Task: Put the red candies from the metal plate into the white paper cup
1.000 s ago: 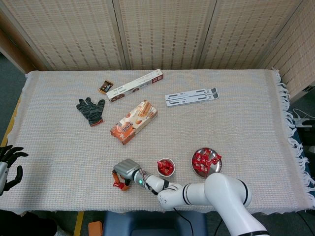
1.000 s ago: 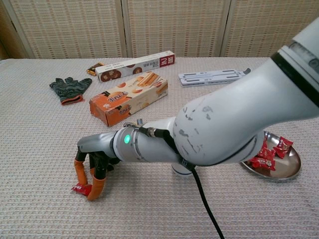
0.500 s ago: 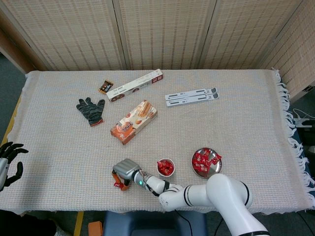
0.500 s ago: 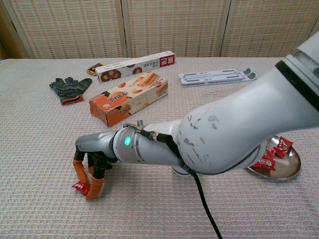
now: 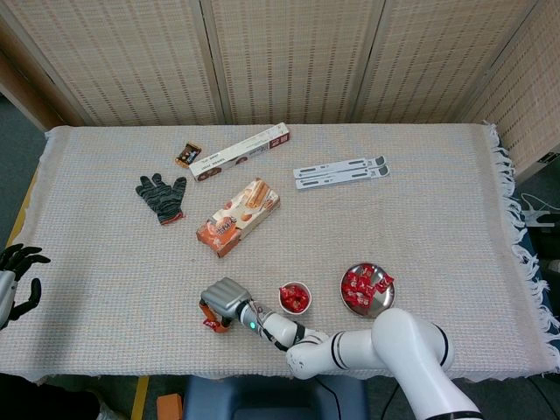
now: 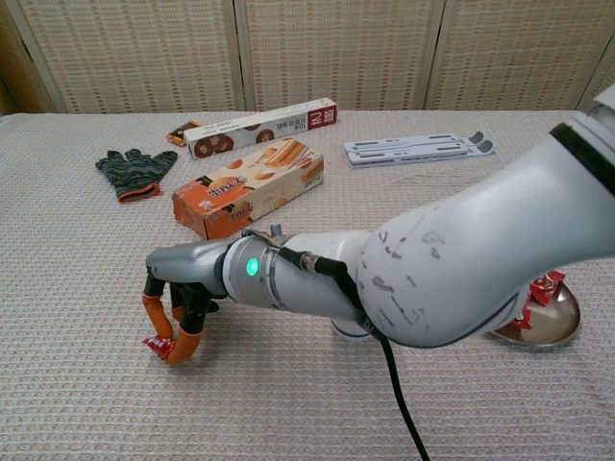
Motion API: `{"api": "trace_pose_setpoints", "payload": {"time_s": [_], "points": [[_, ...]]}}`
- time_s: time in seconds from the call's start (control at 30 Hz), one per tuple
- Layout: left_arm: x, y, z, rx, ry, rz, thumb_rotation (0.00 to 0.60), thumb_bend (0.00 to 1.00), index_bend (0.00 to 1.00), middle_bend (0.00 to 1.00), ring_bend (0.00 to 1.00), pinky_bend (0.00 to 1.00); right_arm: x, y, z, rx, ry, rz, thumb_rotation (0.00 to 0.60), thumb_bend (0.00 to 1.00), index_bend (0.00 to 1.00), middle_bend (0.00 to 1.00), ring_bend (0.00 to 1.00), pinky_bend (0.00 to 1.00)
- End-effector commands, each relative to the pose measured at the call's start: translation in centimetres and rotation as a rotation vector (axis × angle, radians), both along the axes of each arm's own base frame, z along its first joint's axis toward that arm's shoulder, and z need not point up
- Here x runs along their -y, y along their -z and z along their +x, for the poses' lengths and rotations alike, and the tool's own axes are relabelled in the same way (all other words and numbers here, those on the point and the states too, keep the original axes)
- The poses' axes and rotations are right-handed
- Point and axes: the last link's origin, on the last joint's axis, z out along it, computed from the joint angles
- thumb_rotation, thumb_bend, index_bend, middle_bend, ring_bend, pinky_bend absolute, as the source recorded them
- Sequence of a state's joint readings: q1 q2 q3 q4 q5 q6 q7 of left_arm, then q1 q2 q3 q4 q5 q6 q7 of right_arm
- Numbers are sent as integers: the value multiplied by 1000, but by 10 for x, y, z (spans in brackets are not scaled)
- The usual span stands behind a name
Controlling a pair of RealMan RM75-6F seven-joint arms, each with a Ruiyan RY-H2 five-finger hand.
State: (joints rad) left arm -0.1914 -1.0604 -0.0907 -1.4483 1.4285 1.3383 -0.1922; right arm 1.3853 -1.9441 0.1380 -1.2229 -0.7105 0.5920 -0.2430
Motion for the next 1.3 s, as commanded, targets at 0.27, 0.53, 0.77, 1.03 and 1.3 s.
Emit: {"api": "trace_pose_setpoints", "payload": {"time_s": [0.27,0.53,0.77,1.03,1.3], "points": [[-11,3,-5,1,2,-5,600,619,315,182,93,302,11,-56,-4,75,-63,-144,600,218,638,915,819,1000],[23,4,6,12,23,-19,600,619,314,181,93,302,13,-110,-40,65,-97,-315,600,219,641,915,819,1000],[48,-1,22,-12,-2,-15,600,619,315,181,94,302,4,-141,-77,22,-79,-334,600,222,643,916,819,1000],[48,1,22,-16,-6,-24,600,619,314,181,93,302,-1,-155,-110,-42,-56,-346,600,224,643,915,819,1000],[50,3,22,-24,-16,-42,600,619,314,182,96,302,-5,-160,-116,-33,-45,-322,600,227,643,915,819,1000]]}}
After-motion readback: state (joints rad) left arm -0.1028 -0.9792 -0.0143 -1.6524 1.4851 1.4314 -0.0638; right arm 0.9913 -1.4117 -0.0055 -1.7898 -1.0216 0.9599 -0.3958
